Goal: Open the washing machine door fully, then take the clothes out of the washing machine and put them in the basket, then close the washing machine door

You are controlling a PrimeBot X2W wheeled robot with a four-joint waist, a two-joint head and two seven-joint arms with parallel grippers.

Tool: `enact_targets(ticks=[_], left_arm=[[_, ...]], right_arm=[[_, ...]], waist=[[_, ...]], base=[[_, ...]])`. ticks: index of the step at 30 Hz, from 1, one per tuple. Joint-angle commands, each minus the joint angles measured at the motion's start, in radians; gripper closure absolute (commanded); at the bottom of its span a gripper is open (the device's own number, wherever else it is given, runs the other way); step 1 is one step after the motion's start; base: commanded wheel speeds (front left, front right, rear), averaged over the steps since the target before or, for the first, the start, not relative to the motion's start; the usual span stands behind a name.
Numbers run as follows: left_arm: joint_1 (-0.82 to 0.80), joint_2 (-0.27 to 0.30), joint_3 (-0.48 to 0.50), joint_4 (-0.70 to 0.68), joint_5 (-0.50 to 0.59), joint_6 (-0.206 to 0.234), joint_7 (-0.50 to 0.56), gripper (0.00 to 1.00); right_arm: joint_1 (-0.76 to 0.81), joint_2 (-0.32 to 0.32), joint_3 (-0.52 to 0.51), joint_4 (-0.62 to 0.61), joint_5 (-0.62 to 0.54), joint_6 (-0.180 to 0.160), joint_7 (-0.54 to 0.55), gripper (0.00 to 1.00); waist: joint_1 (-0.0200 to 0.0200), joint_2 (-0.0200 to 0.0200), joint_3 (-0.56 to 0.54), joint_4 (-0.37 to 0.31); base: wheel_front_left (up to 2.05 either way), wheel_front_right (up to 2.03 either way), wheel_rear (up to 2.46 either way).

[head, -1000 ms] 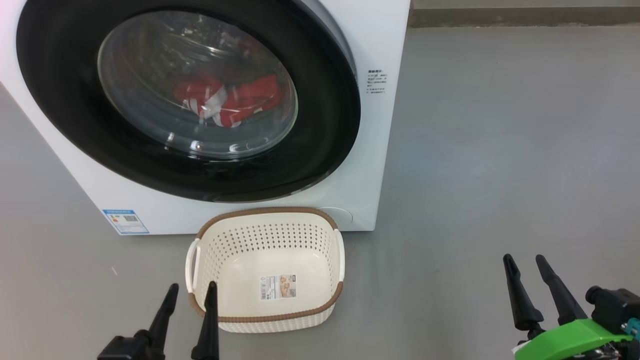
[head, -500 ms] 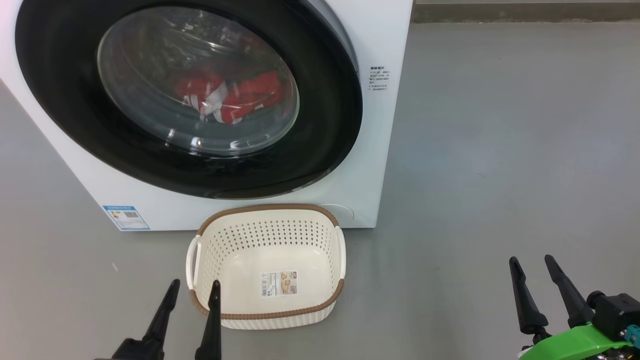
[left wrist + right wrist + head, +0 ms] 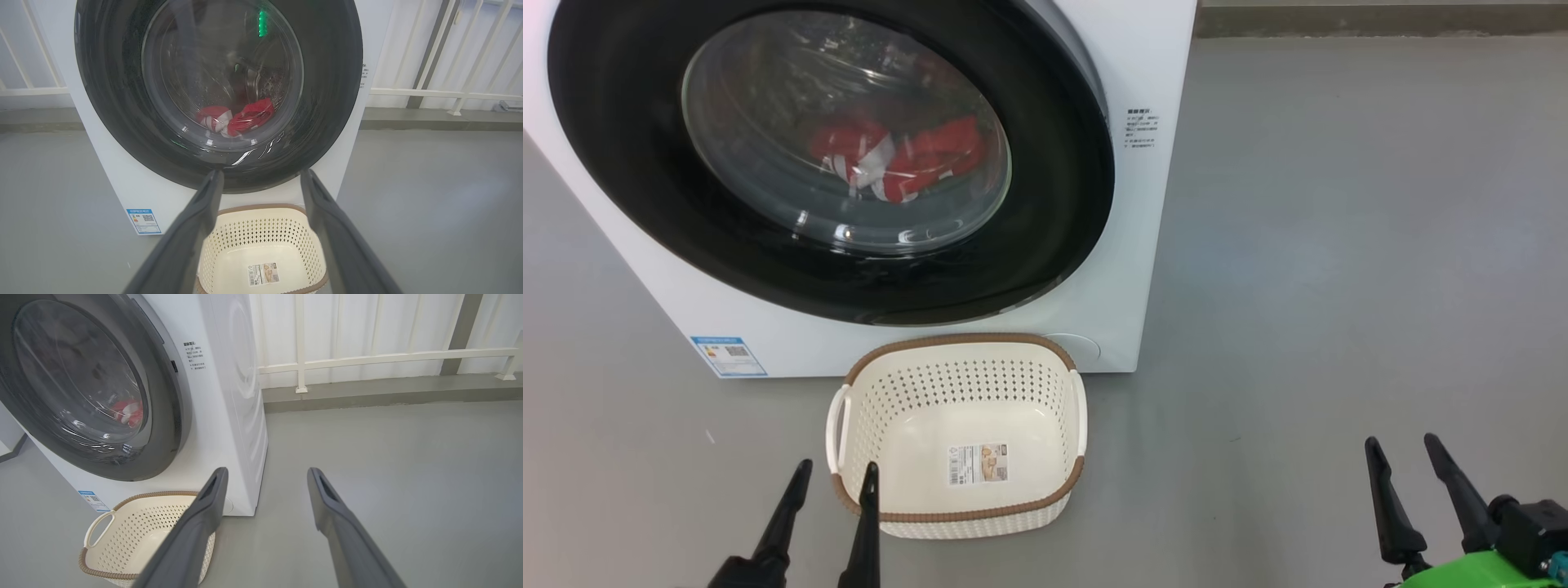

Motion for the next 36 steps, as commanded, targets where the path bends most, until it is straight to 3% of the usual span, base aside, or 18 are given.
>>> enact_targets(ticks=[1, 16, 17, 18, 20, 27, 36], left_arm=[[-0.01, 0.009, 0.036, -0.025, -0.01, -0.006, -0.012, 0.0], [-0.001, 0.009, 0.04, -0.024, -0.007, -0.013, -0.012, 0.0], [-0.001, 0.009, 0.04, -0.024, -0.007, -0.013, -0.012, 0.0], [-0.002, 0.009, 0.04, -0.025, -0.007, -0.013, -0.012, 0.0], [-0.002, 0.009, 0.039, -0.026, -0.007, -0.014, -0.012, 0.0], [-0.002, 0.009, 0.035, -0.043, -0.012, -0.017, -0.012, 0.0], [-0.018, 0.009, 0.016, -0.057, -0.01, -0.024, -0.012, 0.0]], right_arm=[[-0.006, -0.015, 0.019, -0.024, -0.013, 0.0, -0.009, 0.0], [-0.006, -0.003, 0.022, -0.045, -0.01, 0.0, -0.009, 0.0], [-0.007, -0.003, 0.027, -0.045, -0.006, 0.0, -0.009, 0.04], [-0.01, -0.003, 0.031, -0.046, 0.0, 0.0, -0.009, 0.42], [-0.019, -0.001, 0.037, -0.048, 0.017, 0.0, -0.009, 1.0], [-0.083, 0.009, 0.059, -0.072, 0.092, 0.0, -0.009, 1.0], [-0.304, 0.0, 0.09, -0.097, 0.233, 0.0, -0.009, 1.0]], waist=[[-0.0001, 0.0, -0.001, -0.001], [-0.0001, 0.0, -0.015, -0.006], [-0.0001, 0.0, -0.016, -0.006], [-0.0001, 0.0, -0.016, -0.006], [-0.0001, 0.0, -0.016, -0.006], [-0.0001, 0.0, -0.014, -0.004], [-0.0001, 0.0, 0.003, 0.008]], base=[[0.0, 0.0, 0.0], [0.0, 0.0, 0.0], [0.0, 0.0, 0.0], [0.0, 0.0, 0.0], [0.0, 0.0, 0.0], [0.0, 0.0, 0.0], [0.0, 0.0, 0.0]])
